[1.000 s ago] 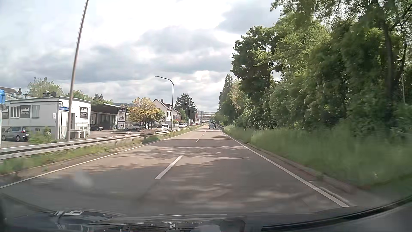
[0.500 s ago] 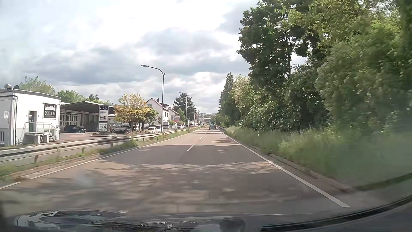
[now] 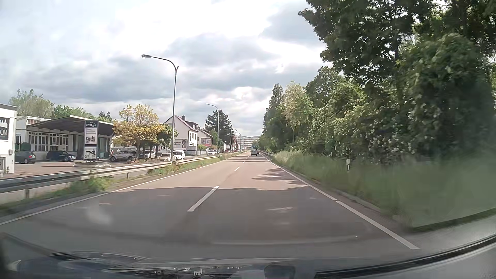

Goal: Follow the waypoints while adhering to traffic rules and regulations

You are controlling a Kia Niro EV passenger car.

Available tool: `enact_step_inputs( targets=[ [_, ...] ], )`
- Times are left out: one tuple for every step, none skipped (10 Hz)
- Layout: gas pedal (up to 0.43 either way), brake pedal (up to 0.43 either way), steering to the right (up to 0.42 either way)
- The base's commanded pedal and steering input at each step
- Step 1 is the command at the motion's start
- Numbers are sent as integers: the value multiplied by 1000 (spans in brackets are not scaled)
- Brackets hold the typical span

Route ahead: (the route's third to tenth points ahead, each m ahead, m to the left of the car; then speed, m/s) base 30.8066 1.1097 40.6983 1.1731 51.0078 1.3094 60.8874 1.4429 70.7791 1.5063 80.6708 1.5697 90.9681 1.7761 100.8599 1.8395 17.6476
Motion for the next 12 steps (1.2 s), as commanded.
enact_step_inputs(
  targets=[
    [118,0,3],
    [118,0,3],
    [118,0,2],
    [118,0,3],
    [118,0,3],
    [118,0,2],
    [118,0,2],
    [118,0,2],
    [118,0,2],
    [118,0,2],
    [118,0,1],
    [118,0,1]
  ],
)
